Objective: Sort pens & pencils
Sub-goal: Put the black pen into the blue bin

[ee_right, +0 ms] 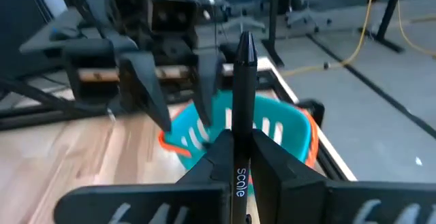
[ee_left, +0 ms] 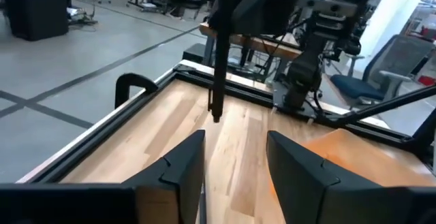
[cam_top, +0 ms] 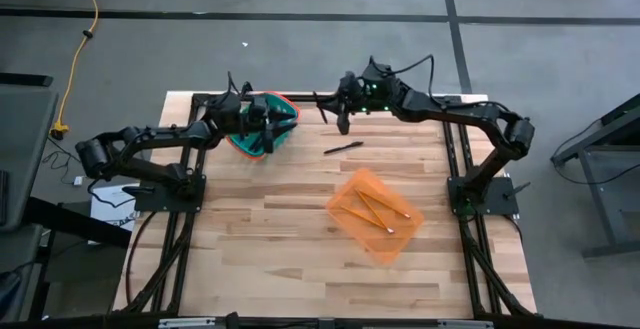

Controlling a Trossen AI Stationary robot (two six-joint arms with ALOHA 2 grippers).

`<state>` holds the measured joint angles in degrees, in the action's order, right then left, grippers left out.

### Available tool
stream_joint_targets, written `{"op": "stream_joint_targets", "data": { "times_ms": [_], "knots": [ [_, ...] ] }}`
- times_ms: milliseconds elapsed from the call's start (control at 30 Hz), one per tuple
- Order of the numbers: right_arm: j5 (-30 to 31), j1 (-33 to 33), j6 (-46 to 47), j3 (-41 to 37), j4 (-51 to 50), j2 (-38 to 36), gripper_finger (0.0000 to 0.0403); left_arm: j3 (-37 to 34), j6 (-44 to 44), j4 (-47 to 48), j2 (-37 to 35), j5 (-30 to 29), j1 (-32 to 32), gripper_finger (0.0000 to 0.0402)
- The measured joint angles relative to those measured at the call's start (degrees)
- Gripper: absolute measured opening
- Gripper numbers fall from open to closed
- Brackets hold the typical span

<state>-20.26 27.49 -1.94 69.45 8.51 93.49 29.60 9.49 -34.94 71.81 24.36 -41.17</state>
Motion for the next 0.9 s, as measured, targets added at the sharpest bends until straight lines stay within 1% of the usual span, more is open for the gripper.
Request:
{"op": "stream_joint_targets", "data": {
  "times_ms": [67,167,333,433,633,767,900],
  "knots": [
    [-0.2,-0.5,0.3,0.0,1.8,0.0,0.0009,1.3,-0.1,-0.2,1.3,0.4,0.1,0.014],
    [-0.1,-1.4,1.0,0.0,4.3,0.2,0.0009,2.9,-0.3,-2.0,4.0,2.9,0.6,0.0139],
    [-0.1,-3.2,2.1,0.0,7.4,0.4,0.0009,5.3,-0.7,-6.2,8.5,4.2,1.6,0.0148],
    [-0.2,-3.7,3.2,0.0,8.5,0.4,0.0009,6.5,-0.6,-8.4,10.2,6.3,1.9,0.0152],
    [-0.1,-4.4,4.5,0.0,10.6,0.4,0.0009,9.1,-0.7,-8.7,12.1,9.1,2.3,0.0153],
    [0.4,-4.8,4.7,0.0,11.7,0.4,0.0009,10.4,-0.7,-8.7,12.4,9.3,2.7,0.0147],
    [0.5,-5.1,5.0,0.0,13.0,0.4,0.0009,10.7,-0.7,-8.8,12.4,8.4,3.4,0.0132]
  ]
}}
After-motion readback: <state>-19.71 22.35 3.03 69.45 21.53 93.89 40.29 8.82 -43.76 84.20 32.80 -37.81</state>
